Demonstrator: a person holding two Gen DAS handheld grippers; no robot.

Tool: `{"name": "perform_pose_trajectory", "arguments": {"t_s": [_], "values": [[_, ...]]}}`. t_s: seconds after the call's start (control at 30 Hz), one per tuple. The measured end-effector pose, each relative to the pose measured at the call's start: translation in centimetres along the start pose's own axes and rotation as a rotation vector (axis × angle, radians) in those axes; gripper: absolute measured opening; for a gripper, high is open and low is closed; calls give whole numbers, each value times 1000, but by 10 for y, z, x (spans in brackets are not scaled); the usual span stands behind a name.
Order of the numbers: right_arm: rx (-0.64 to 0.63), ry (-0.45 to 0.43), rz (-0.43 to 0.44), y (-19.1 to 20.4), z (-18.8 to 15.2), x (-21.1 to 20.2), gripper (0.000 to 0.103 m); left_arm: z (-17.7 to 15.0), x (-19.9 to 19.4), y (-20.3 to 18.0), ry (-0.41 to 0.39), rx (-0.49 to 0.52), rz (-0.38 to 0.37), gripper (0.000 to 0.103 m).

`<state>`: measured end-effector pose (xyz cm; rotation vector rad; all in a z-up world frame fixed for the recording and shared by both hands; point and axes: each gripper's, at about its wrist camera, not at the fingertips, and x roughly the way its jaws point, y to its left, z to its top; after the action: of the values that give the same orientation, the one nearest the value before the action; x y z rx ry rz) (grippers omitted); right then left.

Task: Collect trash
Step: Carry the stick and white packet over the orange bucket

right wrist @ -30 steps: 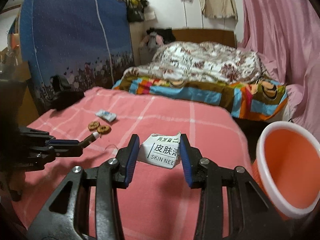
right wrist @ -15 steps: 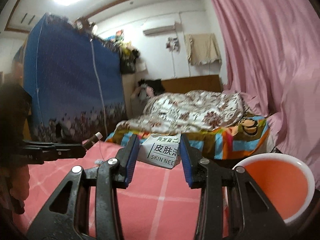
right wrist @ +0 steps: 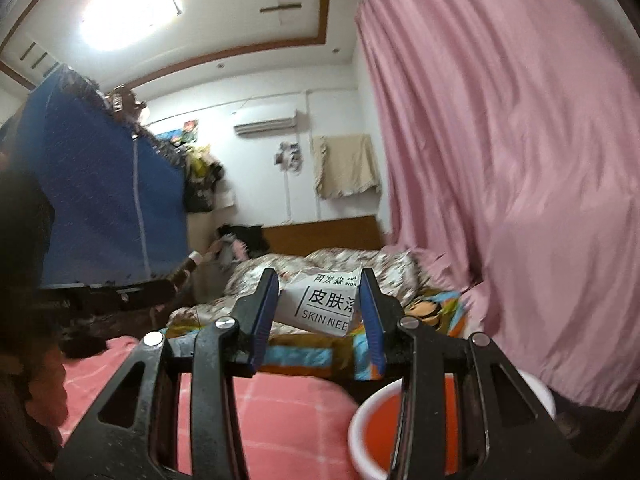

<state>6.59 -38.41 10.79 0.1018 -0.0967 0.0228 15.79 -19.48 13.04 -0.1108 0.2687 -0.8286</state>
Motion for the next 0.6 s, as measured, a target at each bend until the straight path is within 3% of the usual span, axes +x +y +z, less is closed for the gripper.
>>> {"name": "perform_pose_trajectory", "arguments": {"t_s": [0.3,0.6], "values": [[50,13,-132,-42,-1,-13,48,5,62,-27,10,-14,-157,8],[84,89,-241,-81,-15,-7,48,-15,105,-35,85,-16,-177,8]]}}
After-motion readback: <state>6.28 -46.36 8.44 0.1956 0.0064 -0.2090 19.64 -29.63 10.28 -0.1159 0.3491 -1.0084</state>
